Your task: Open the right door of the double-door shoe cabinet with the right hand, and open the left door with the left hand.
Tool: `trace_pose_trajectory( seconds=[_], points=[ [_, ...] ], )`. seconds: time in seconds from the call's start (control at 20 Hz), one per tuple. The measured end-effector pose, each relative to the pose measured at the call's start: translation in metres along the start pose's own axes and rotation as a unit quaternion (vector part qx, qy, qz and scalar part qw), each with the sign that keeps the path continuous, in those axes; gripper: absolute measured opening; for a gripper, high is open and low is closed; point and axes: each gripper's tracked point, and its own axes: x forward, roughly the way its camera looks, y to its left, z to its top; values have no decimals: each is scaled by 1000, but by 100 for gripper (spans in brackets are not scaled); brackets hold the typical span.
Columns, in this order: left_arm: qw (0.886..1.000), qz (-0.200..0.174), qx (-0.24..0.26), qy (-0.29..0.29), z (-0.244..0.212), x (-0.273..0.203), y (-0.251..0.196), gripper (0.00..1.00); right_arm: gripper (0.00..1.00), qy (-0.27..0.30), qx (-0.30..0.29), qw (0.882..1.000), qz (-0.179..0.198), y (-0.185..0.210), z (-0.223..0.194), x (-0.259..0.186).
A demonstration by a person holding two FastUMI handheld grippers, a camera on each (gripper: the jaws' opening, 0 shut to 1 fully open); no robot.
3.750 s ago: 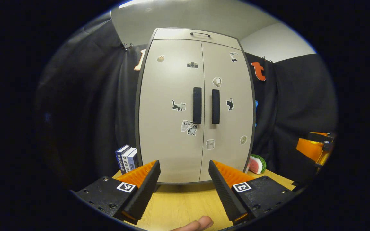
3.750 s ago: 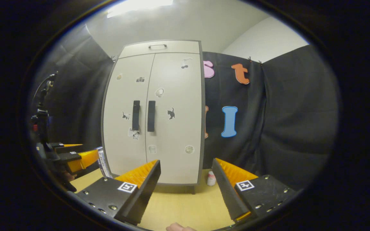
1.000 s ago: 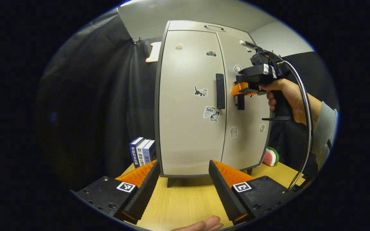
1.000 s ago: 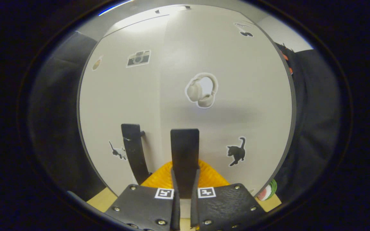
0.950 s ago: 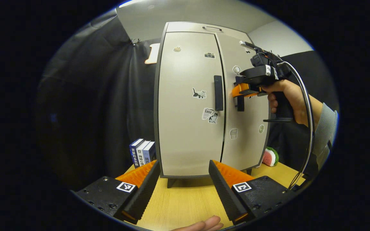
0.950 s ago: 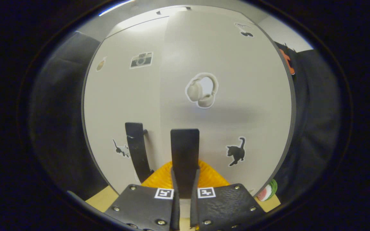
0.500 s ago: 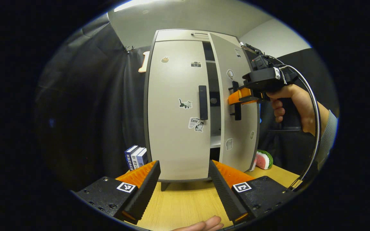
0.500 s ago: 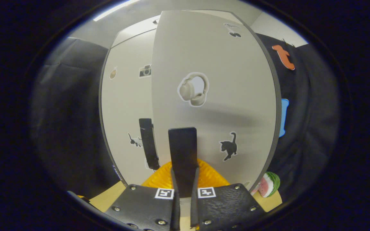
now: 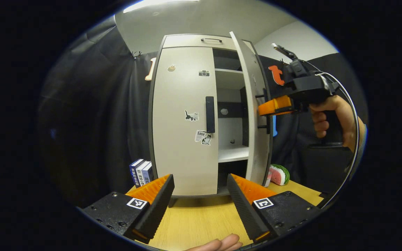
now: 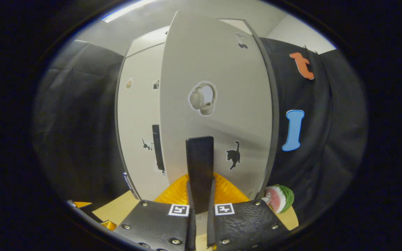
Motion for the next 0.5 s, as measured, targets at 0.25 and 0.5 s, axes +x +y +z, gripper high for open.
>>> trace_pose_trajectory(
  seconds=[0.25,0.5],
  points=[
    [1000,-8,7,-18,7,-1,-13,95,12,-12,2,1000,-18,-28,0,-20],
    [999,-29,3,-16,2,2,-36,95,6,-17,6,997,-78,-76,1,-33]
  ],
)
